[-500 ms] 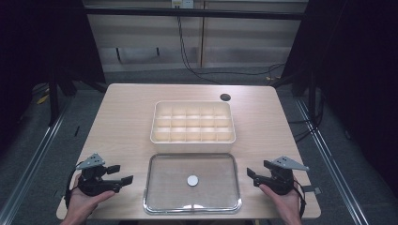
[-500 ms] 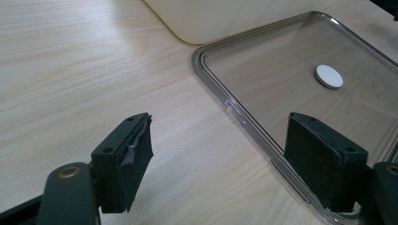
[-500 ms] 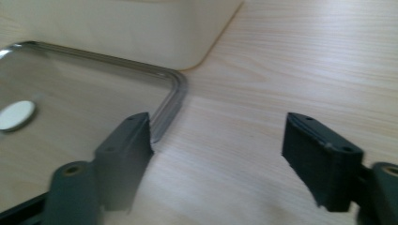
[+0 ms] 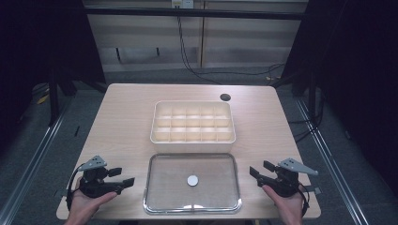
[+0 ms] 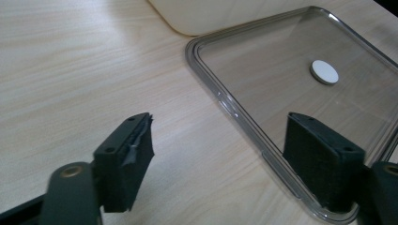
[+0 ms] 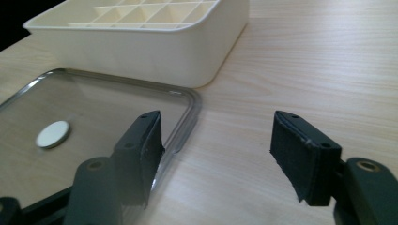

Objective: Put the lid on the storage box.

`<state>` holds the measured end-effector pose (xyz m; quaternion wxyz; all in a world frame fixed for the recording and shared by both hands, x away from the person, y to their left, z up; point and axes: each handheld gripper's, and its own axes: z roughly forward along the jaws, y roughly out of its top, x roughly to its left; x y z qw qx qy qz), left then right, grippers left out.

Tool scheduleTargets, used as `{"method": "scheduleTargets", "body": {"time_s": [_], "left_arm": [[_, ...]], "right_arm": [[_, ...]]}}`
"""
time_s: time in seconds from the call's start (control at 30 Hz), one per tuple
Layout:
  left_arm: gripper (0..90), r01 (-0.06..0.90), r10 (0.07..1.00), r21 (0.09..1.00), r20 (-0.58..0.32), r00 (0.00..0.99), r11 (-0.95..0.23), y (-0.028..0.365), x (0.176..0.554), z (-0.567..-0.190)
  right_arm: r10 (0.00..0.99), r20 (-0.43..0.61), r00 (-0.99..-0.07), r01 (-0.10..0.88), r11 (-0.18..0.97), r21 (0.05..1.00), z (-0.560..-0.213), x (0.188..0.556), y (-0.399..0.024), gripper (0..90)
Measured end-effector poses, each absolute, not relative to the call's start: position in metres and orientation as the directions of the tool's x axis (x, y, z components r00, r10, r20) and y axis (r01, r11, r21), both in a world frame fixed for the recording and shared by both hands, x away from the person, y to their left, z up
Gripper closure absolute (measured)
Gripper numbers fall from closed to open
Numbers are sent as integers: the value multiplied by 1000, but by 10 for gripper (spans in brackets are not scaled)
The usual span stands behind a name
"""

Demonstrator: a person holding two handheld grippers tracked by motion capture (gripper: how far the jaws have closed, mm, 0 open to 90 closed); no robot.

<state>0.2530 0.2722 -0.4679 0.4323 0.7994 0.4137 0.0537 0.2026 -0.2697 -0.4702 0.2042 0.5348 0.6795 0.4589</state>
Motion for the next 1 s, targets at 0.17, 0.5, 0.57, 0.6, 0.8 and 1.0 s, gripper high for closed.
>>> {"method": "scheduleTargets", "body": {"time_s": [0.17, 0.5, 0.57, 0.6, 0.8, 1.0], "left_arm": [[350, 601, 672, 724, -262, 693, -337, 245, 253, -466], [403, 585, 631, 703, -248, 735, -405, 224, 279, -466], [402, 587, 631, 706, -254, 732, -396, 224, 283, -468], [404, 585, 632, 707, -252, 733, -396, 224, 285, -469], [450, 599, 643, 704, -263, 719, -382, 229, 296, -475], [485, 604, 636, 692, -268, 724, -395, 228, 298, -482]], "right_arm": [[896, 226, -382, 566, 33, 824, -467, 196, -262, 423], [865, 230, -445, 630, 121, 767, -459, 219, -237, 389], [863, 240, -445, 645, 123, 754, -462, 225, -232, 372], [858, 242, -454, 650, 133, 748, -463, 229, -229, 375], [864, 241, -442, 672, 141, 727, -467, 250, -223, 401], [865, 233, -445, 678, 155, 718, -479, 254, -224, 453]]}}
